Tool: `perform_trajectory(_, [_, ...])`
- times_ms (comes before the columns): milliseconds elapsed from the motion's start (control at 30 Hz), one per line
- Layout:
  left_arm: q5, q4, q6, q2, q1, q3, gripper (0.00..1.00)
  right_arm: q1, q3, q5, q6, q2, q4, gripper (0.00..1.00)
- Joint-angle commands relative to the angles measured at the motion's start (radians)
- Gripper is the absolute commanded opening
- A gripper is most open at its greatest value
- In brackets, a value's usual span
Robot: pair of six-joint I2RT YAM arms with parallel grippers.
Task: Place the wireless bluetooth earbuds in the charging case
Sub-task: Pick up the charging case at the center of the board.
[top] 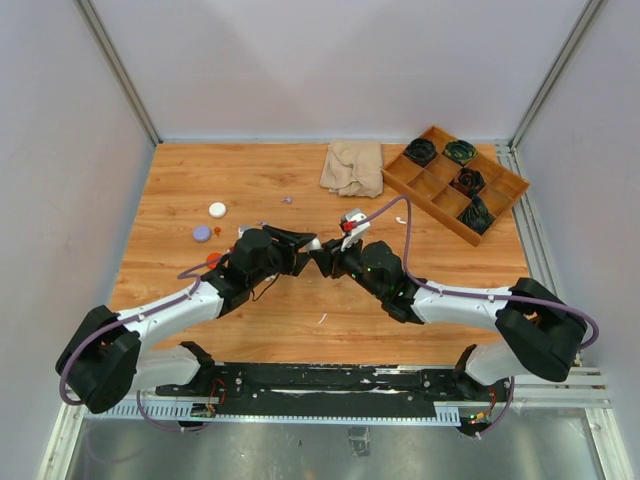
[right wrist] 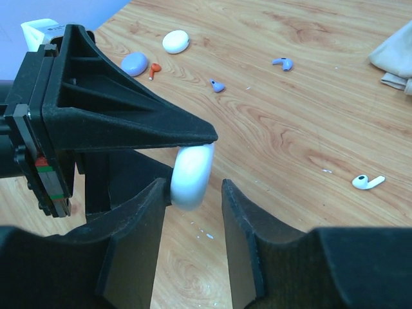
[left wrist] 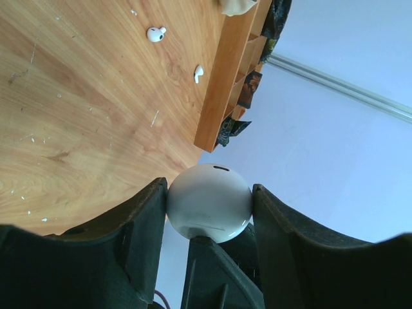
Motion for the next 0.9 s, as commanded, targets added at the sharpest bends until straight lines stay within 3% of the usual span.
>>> perform_trajectory(0, [-0.024,0.022,0.019,-0.02,-0.014,-0.007,0.4,-0.018,0.034,-0.035,0.006,-0.017,-0.004,0.4])
perform_trajectory(133, [-0.01,0.024,0.024,-0.004,-0.024,0.004,0.39,-0.022,0.04,-0.043,0.004,-0.017,-0.003,0.33])
perform_trajectory(267, [0.01,0.026,0.043,0.008,-0.028,0.016,0.41,-0.028,0.048,-0.06,0.001,-0.017,-0.023,0.2])
perform_trajectory(467, [-0.014,0.037,0.123,-0.019,-0.028,0.012,0.51,-0.044,0.047,-0.099,-0.019,-0.063,-0.081,0.11])
perform_trajectory(633, [-0.041,0.041,0.267,-0.053,-0.028,0.012,0.63,-0.091,0.079,-0.219,-0.049,-0.105,-0.212,0.1])
perform_trajectory(867, [-0.085,0.043,0.583,-0.127,-0.028,0.014,0.83,-0.168,0.139,-0.371,-0.157,-0.19,-0.48,0.08])
